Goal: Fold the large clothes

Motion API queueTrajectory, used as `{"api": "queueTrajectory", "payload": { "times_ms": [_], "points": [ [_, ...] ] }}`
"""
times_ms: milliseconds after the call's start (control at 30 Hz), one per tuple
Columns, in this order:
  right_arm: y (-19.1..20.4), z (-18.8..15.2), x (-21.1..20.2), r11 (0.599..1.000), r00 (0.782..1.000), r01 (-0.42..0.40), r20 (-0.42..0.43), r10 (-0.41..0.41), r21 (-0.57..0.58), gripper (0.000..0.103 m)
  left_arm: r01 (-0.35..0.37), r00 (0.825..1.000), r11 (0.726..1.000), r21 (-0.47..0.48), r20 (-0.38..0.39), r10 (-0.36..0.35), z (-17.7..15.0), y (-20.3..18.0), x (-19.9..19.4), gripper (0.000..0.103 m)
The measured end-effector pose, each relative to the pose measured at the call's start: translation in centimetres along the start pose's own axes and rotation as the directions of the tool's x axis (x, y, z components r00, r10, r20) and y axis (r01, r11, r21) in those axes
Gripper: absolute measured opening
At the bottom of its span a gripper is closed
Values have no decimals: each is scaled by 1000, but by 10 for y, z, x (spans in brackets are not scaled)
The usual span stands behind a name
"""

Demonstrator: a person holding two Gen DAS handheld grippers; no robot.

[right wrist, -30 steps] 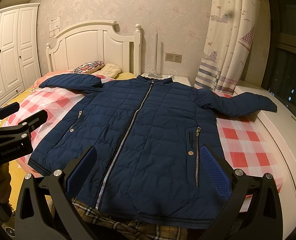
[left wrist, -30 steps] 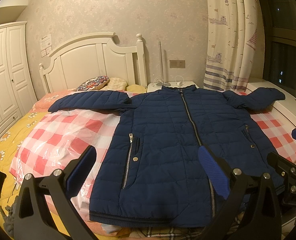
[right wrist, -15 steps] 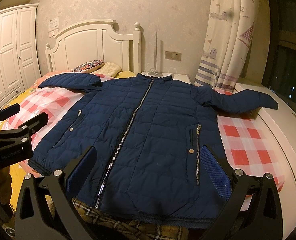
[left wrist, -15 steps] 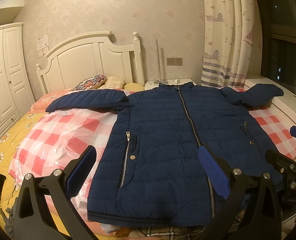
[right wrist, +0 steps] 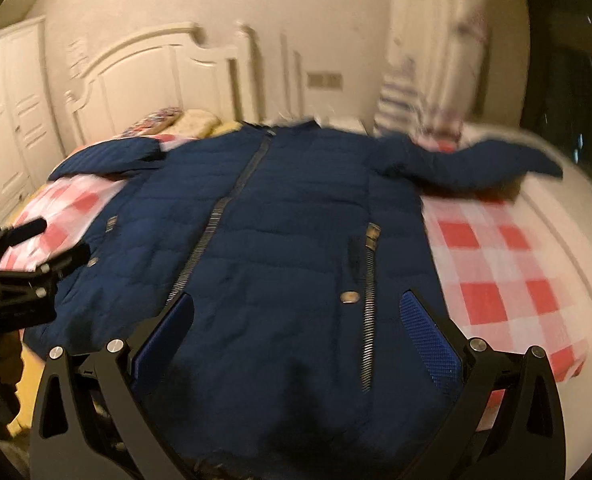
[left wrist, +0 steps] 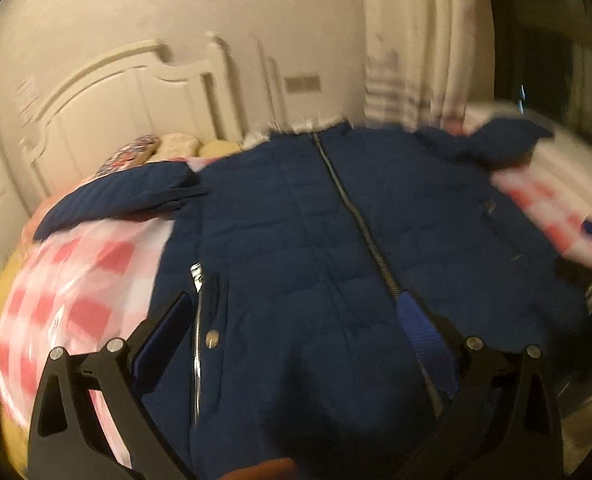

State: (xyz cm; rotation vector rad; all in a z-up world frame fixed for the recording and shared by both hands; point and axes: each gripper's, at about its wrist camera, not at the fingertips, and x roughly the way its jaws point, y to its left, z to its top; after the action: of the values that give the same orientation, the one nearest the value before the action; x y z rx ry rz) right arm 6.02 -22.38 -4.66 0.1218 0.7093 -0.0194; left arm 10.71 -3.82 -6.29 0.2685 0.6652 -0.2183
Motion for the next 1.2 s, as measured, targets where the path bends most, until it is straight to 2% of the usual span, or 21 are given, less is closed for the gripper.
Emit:
{"api": "queueTrajectory", "payload": {
  "times_ms": [67,167,267,367,500,633,700,767,800,867,900,933,967,1067,1200],
  "points": [
    [-35,12,22,996,999,28,-31,-25,89,99,-22,999,999,38,-47,24,12,2,36,101],
    [-86,29,50,973,993,113,-59,-103,202,99,-35,993,999,-4,-117,35,30,21,88,101],
    [-143,49,81,930,984,178,-84,-159,321,99,-42,985,997,-63,-171,31,42,43,127,101],
    [-198,74,117,877,976,217,-104,-191,428,99,-58,974,995,-76,-222,40,50,57,163,101],
    [-249,104,156,825,968,252,-117,-224,506,99,-30,970,993,-110,-243,3,49,68,193,101],
    [-285,129,185,772,964,260,-113,-240,580,99,3,971,987,-161,-235,-42,44,72,199,101],
    [-292,138,196,764,961,271,-123,-247,585,94,8,971,985,-172,-235,-49,43,72,200,101],
    [-299,144,207,759,960,276,-136,-244,589,81,-2,971,987,-162,-238,-37,42,68,199,101],
    [-304,146,213,754,961,276,-145,-238,595,78,-4,970,986,-165,-239,-36,42,68,200,101],
    [-311,146,219,743,964,262,-142,-223,616,62,0,969,985,-175,-242,-43,42,68,201,101],
    [-310,146,218,743,968,250,-131,-216,621,40,2,969,984,-179,-242,-46,43,68,201,101],
    [-308,148,213,746,969,238,-101,-225,622,27,3,969,984,-180,-241,-47,43,68,201,101],
    [-304,151,207,754,968,234,-73,-241,614,21,4,970,983,-181,-240,-48,42,68,201,101],
    [-271,175,187,834,963,190,69,-262,518,18,2,970,984,-180,-238,-45,42,68,201,101],
    [-194,213,168,943,964,91,210,-165,321,18,2,970,984,-180,-237,-45,42,68,200,101]
  ]
}}
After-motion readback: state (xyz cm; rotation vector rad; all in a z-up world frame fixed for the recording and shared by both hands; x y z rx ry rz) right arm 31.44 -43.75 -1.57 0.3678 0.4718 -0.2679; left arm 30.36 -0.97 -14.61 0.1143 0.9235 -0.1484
